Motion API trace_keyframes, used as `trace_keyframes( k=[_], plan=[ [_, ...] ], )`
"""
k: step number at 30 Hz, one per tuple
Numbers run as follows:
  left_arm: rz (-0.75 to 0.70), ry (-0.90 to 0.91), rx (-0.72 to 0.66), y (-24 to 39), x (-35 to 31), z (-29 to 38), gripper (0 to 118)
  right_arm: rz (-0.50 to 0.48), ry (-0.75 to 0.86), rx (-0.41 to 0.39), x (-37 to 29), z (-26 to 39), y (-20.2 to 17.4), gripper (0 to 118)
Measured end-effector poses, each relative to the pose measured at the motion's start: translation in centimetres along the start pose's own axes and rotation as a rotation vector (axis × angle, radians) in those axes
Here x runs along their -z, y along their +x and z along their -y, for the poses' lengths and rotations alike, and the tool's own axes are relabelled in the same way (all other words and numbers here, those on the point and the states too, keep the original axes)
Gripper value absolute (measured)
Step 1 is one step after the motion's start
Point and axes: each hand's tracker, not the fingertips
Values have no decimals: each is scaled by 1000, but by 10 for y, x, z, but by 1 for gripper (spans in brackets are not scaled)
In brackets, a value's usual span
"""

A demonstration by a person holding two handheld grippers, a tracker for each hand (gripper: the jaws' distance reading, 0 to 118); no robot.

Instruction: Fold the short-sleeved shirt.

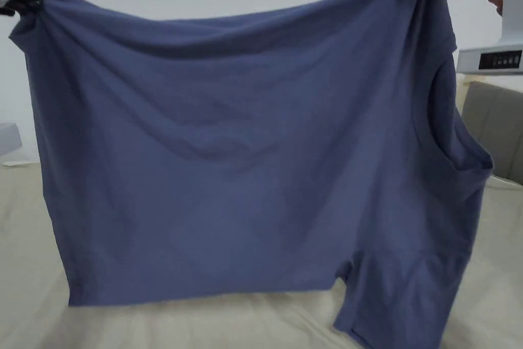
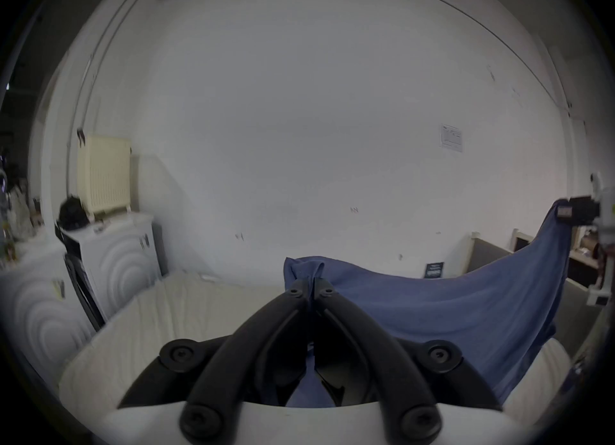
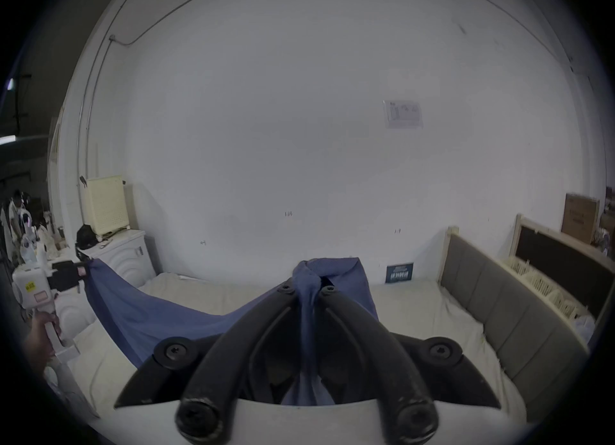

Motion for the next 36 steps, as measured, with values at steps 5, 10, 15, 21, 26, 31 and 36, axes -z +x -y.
trace_keyframes(
  k=[5,10,15,21,26,31,36],
  plan=[
    [14,83,-49,-1,16,-17,1,44,51,-20,21,-22,-12,5],
    [2,83,-26,-3,32,2,1,60,80,-64,34,-8,-17,5],
    [42,-39,-43,-6,39,71,1,70,29,-172,50,70,-19,5],
    [127,-343,-166,-3,35,197,1,-8,-203,-121,48,238,-15,5],
    [144,-519,-144,-2,-5,297,1,-23,-341,-22,3,360,-7,5],
    [197,-475,-150,-7,-75,327,1,-71,-338,30,-76,405,3,5],
    [248,-438,-90,-14,-133,307,1,-70,-229,-28,-156,400,9,5]
  ],
)
